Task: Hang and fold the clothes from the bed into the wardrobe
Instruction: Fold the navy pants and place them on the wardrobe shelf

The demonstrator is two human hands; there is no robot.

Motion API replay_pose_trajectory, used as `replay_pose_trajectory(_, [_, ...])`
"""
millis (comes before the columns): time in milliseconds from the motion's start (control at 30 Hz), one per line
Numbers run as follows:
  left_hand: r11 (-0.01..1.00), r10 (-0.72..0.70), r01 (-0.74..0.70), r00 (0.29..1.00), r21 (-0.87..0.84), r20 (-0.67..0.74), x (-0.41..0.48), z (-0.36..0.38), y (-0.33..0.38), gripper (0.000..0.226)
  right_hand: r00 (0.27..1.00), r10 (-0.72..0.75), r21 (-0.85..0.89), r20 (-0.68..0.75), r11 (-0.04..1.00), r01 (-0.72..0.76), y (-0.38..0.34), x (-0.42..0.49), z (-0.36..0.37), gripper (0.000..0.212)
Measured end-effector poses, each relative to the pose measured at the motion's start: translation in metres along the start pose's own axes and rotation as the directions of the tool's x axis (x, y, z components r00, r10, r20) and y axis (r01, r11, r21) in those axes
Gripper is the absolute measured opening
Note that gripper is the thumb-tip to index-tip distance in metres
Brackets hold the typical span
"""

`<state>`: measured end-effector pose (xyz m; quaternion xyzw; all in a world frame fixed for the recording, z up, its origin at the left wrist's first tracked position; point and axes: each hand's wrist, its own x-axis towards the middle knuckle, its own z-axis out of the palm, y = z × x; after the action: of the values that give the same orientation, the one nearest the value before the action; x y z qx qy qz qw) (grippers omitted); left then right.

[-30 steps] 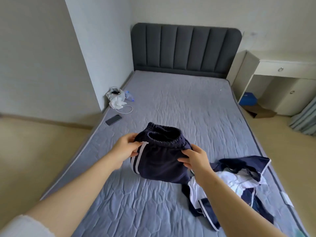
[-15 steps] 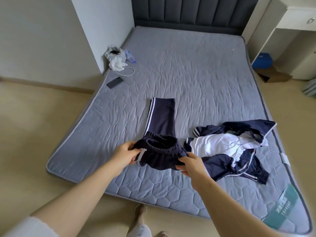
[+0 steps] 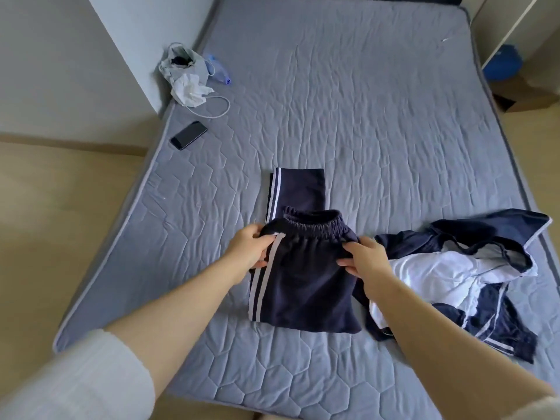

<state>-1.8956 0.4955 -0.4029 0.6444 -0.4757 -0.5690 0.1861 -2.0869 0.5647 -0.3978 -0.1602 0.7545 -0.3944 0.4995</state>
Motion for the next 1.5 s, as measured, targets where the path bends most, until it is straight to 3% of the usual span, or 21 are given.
replay_pose_trajectory(133, [0.991,0.057,-0.066,0.995,-0.117,-0.079,0.079,0.013,0.045,0.031,0.993,-0.114,0.102,-0.029,0.988,0.117,-0.046,0.066,0.022,0.019])
replay_pose_trajectory(200, [0.985,0.055,-0.067,0.995,-0.157,-0.082,0.112,0.023,0.049,0.049,0.986,-0.157,0.126,0.056,0.981,0.149,-0.046,0.097,0.029,0.041])
replay_pose_trajectory(300, [0.988,0.043,-0.027,0.994,0.152,-0.104,0.141,0.041,0.022,0.066,0.986,-0.116,0.036,0.123,0.993,0.113,-0.019,0.128,0.034,0.067])
replay_pose_trajectory(400, [0.912,0.065,-0.046,0.997,0.408,-0.032,0.146,0.062,-0.033,0.062,0.980,-0.046,-0.086,0.194,0.994,0.064,0.032,0.143,0.038,0.066])
replay_pose_trajectory(500, [0.832,0.025,-0.076,0.995,0.550,0.100,0.143,0.081,-0.091,0.057,0.965,-0.013,-0.357,0.262,0.928,0.109,0.088,0.156,0.041,0.066])
replay_pose_trajectory(633, [0.640,-0.013,-0.235,0.949,0.732,0.316,0.142,0.098,-0.154,0.063,0.928,0.095,-0.716,0.362,0.665,0.211,0.153,0.168,0.044,0.066])
replay_pose_trajectory(733, [0.455,-0.084,-0.347,0.900,0.820,0.427,0.141,0.103,-0.195,0.078,0.891,0.157,-0.824,0.426,0.475,0.310,0.195,0.171,0.046,0.068])
replay_pose_trajectory(833, [0.213,-0.139,-0.404,0.889,0.890,0.437,0.135,0.101,-0.233,0.082,0.875,0.173,-0.877,0.452,0.266,0.401,0.227,0.177,0.044,0.078])
replay_pose_trajectory(900, [0.085,0.039,-0.450,0.893,0.889,0.449,0.131,0.100,-0.252,0.082,0.877,0.142,-0.889,0.458,0.081,0.451,0.243,0.184,0.041,0.089])
replay_pose_trajectory(1000, [0.038,0.254,-0.470,0.858,0.882,0.447,0.137,0.103,-0.275,0.082,0.884,0.083,-0.877,0.460,-0.110,0.467,0.259,0.193,0.043,0.099])
replay_pose_trajectory(1133, [-0.058,0.432,-0.515,0.760,0.855,0.486,0.154,0.103,-0.288,0.047,0.900,-0.032,-0.899,0.435,-0.080,0.431,0.271,0.198,0.047,0.074])
replay_pose_trajectory(1200, [-0.077,0.457,-0.507,0.747,0.858,0.482,0.156,0.101,-0.290,0.049,0.899,-0.050,-0.900,0.436,-0.036,0.434,0.272,0.197,0.048,0.068])
replay_pose_trajectory(1333, [0.038,0.501,-0.517,0.750,0.855,0.431,0.144,0.105,-0.279,0.043,0.915,-0.003,-0.912,0.404,0.071,0.403,0.265,0.191,0.043,0.059])
replay_pose_trajectory(1433, [0.126,0.430,-0.524,0.794,0.843,0.429,0.130,0.098,-0.260,0.028,0.918,0.022,-0.913,0.397,0.109,0.392,0.257,0.173,0.038,0.058])
replay_pose_trajectory(1500, [0.142,0.252,-0.464,0.871,0.874,0.421,0.116,0.086,-0.250,0.030,0.916,0.040,-0.910,0.399,0.142,0.390,0.249,0.152,0.039,0.055])
